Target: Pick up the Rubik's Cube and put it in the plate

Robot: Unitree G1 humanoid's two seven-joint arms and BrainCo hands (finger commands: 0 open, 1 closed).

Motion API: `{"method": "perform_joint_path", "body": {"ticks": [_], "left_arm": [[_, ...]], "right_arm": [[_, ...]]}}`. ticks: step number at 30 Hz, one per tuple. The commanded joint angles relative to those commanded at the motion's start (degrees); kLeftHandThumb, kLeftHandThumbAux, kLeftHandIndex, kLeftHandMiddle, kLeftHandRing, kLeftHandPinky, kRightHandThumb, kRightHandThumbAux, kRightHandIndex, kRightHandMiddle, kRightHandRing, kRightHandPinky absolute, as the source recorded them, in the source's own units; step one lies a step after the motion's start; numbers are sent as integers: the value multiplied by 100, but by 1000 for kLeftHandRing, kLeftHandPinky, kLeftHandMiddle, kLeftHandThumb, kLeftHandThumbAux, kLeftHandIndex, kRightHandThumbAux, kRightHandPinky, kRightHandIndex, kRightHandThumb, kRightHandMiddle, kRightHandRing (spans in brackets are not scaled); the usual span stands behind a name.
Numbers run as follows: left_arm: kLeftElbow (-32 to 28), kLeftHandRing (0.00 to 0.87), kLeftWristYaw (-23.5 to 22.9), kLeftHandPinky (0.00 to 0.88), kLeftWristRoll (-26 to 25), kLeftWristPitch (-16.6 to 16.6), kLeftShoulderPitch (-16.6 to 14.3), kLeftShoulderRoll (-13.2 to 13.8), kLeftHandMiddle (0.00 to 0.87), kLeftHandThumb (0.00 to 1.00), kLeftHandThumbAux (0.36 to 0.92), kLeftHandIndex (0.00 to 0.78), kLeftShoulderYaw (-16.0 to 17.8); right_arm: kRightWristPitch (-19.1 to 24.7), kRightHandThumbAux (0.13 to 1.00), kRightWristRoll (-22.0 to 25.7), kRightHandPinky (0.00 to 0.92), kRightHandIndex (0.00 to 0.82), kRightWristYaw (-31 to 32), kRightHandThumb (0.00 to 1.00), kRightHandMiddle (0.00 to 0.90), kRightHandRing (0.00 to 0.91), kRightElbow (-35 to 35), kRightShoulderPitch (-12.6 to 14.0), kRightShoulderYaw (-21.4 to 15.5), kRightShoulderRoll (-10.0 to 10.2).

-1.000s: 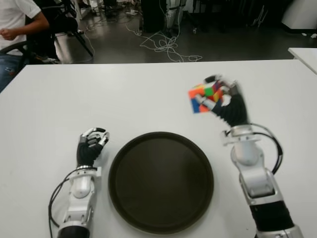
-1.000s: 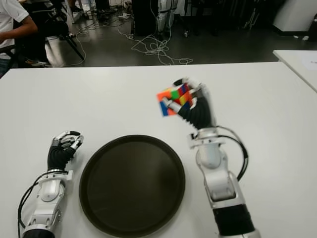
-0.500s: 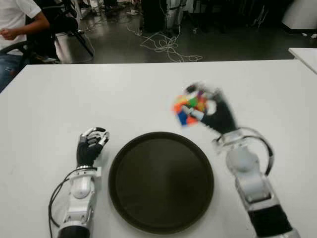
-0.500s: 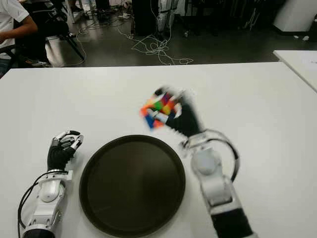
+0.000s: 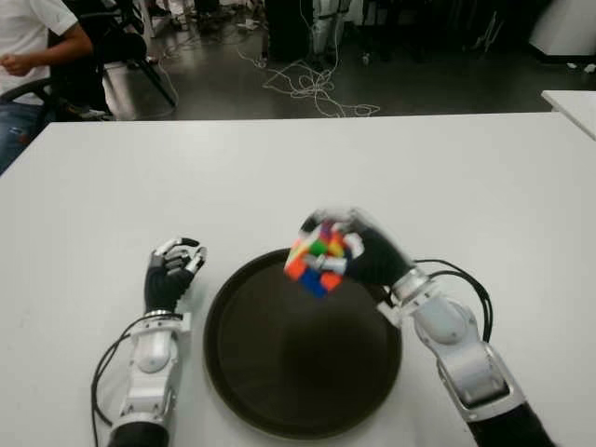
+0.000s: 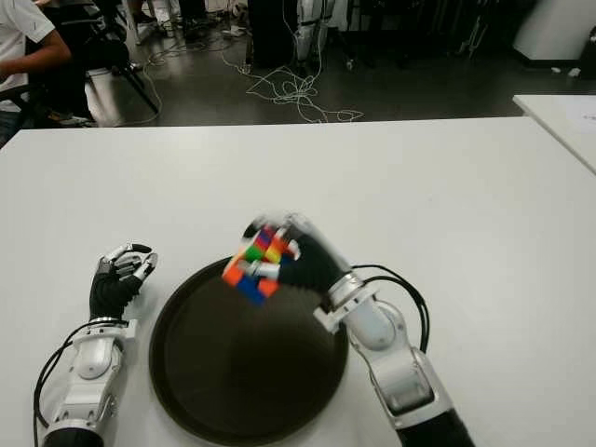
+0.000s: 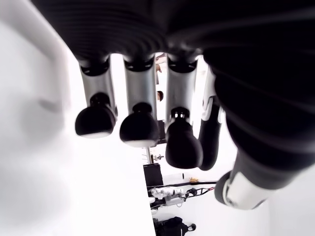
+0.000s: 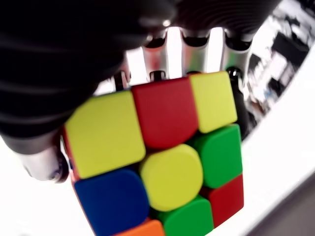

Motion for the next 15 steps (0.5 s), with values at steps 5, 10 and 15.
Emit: {"method": "perform_joint_path", "body": {"ticks": [5, 10, 15], "left_arm": [[-95, 829, 27, 811, -4, 86, 31, -33, 813, 704, 708, 443, -3], [-149, 831, 65, 813, 4, 125, 52, -58, 814, 702, 708, 443, 2], [-236, 829, 128, 811, 35, 243, 73, -85, 811, 703, 708, 443, -6]], "right_arm": [[170, 734, -546, 757, 436, 166, 681, 787, 796, 429, -260, 466, -56], [187, 735, -840, 739, 436, 216, 682, 779, 786, 698, -386, 656, -139], [542, 735, -1084, 739, 436, 558, 683, 777, 785, 662, -533, 802, -226]]}}
